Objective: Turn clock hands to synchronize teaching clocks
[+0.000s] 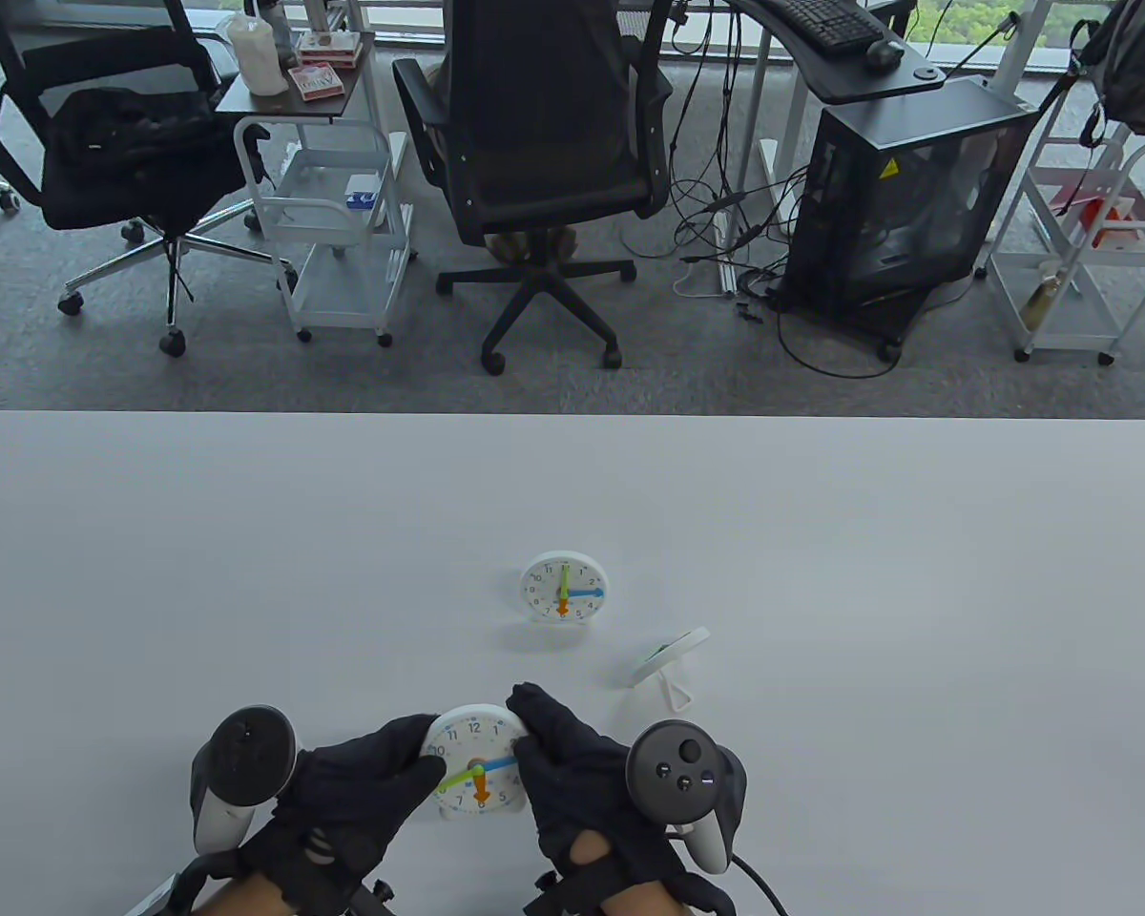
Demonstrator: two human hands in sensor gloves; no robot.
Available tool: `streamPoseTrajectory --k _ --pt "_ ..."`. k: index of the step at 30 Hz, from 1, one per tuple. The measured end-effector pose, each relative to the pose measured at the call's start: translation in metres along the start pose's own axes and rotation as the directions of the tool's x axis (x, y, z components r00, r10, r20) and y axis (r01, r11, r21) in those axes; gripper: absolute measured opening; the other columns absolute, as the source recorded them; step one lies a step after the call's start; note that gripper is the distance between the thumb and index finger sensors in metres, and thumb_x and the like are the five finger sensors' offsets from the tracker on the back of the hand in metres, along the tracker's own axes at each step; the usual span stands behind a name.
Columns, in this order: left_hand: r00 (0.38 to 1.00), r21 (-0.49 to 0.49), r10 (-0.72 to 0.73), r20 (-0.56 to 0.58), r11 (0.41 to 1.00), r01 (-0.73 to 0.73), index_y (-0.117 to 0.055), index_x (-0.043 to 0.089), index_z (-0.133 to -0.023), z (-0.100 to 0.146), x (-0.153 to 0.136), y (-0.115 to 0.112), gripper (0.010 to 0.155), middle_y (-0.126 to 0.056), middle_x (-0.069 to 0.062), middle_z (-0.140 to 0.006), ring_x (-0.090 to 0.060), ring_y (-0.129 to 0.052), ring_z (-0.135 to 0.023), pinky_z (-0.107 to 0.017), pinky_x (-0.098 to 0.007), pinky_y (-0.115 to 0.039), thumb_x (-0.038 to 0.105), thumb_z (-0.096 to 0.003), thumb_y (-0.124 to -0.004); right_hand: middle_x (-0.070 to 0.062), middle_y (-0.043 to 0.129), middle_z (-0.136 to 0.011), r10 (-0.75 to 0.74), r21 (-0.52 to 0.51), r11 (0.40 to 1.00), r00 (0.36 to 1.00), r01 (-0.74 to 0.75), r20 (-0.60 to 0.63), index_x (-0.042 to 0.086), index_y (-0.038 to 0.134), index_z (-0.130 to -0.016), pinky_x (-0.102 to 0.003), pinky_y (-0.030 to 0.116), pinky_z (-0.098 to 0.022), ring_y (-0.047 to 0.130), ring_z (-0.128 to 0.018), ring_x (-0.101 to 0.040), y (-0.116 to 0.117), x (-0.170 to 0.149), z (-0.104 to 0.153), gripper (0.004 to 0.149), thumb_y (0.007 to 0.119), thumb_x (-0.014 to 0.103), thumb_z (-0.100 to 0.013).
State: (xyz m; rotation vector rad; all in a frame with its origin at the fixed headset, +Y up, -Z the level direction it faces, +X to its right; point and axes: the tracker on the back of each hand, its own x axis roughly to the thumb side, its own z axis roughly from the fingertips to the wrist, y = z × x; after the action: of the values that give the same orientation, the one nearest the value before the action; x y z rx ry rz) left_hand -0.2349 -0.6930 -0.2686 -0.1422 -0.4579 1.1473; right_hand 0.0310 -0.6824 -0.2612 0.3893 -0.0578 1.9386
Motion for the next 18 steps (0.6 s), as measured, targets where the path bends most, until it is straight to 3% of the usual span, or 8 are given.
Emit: streamPoseTrajectory --k 16,18 --pt "1.000 0.001 0.009 -0.008 1.000 -0.009 -0.076 0.012 -0.094 -0.0007 -0.0023 0.0012 0.053 -0.103 -0.010 -0.074 -0.042 -0.099 -0.065 -0.058 -0.069 -0.064 0.043 -0.0507 -0.081 -0.019 0.087 -0.080 -0.010 0.019 1.000 1.000 0.010 -0.001 -0.004 0.069 -0.097 -0.064 0.072 -0.047 0.098 -0.056 -0.040 -0.0003 -0.0007 -0.0011 0.054 0.074 0.024 -0.052" --pt "1.000 -0.002 0.009 -0.010 1.000 -0.009 -0.076 0.013 -0.094 -0.0011 -0.0028 0.0011 0.053 -0.103 -0.010 -0.074 -0.042 -0.099 -0.066 -0.058 -0.069 -0.064 0.043 -0.0508 -0.081 -0.018 0.087 -0.080 -0.011 0.024 1.000 1.000 0.011 -0.002 -0.004 0.068 -0.098 -0.064 0.072 -0.047 0.097 -0.056 -0.039 -0.0003 -0.0017 -0.0013 0.056 0.075 0.029 -0.052"
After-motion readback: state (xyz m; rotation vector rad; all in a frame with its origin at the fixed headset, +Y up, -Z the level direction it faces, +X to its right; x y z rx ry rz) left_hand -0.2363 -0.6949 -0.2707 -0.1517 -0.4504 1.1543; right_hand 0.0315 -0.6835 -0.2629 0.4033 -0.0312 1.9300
